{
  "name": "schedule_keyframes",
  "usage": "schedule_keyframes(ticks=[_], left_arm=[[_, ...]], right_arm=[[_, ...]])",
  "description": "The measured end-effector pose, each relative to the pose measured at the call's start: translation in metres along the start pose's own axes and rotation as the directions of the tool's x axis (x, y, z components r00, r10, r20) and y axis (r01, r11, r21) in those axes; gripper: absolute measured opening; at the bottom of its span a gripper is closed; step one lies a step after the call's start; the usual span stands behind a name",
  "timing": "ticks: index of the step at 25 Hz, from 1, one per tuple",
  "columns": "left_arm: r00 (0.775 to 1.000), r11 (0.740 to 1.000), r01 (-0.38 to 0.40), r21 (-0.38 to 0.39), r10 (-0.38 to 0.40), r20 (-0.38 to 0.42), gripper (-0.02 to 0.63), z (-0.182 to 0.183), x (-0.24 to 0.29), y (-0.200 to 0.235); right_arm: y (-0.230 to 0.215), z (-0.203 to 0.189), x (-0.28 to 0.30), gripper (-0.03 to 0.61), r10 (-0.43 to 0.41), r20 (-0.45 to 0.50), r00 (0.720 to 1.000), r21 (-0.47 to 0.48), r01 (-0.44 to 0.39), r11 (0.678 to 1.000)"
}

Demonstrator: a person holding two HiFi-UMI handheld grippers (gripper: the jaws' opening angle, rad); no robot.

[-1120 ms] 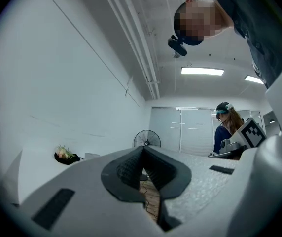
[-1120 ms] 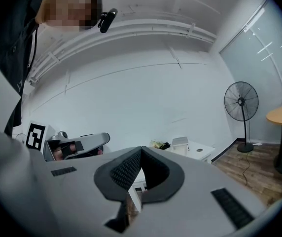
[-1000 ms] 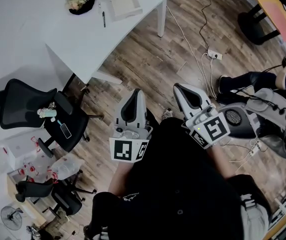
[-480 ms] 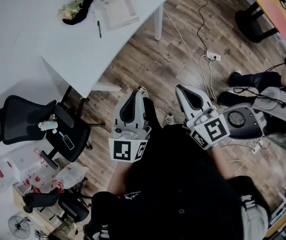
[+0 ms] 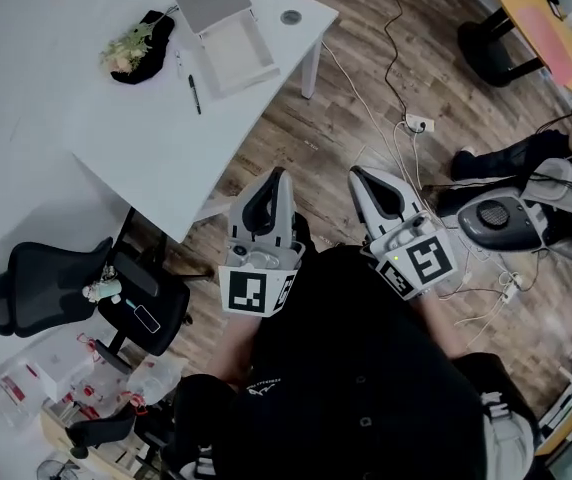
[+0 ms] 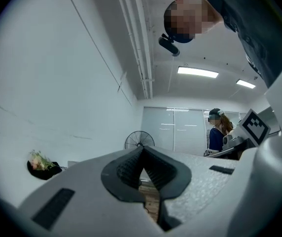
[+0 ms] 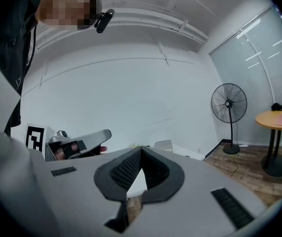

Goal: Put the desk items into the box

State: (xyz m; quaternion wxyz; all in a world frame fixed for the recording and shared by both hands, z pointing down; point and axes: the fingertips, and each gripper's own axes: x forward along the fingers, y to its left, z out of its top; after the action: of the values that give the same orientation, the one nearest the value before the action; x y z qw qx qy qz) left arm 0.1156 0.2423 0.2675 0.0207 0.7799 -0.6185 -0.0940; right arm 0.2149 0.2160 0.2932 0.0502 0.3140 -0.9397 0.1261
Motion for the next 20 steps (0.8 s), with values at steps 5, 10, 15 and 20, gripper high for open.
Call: schedule_keyframes(ticks=[5,10,15,20], left_arm=[[1.0,1.0,0.021,-0.008,-0.022,-0.014,0.006,0.0,0.02,0.049],[1.0,1.0,0.008,0.015,-0.008,-0.022,0.006,0.0,0.035,0.096],[1.0,0.999,-0.002,0.035,0.002,-0.013,0.006,0.003,0.045,0.135],[0.999,0.999,-0.045,0.02,0.046,-0.017,0.006,0.001,0.041,0.157]], right_arm=[[0.005,0.008,0.054,-0.002,-0.005,0.002,1.0,-0.005,0.005,1.0],[0.008,0.014,0.103,-0.002,-0.007,0.003,1.0,-0.011,0.007,1.0],[0.013,0.014,0.141,-0.002,-0.001,0.001,1.0,-0.007,0.001,1.0],[0.015,0.011,0.161,-0.002,0.009,-0.014,1.0,0.001,-0.009,1.0]])
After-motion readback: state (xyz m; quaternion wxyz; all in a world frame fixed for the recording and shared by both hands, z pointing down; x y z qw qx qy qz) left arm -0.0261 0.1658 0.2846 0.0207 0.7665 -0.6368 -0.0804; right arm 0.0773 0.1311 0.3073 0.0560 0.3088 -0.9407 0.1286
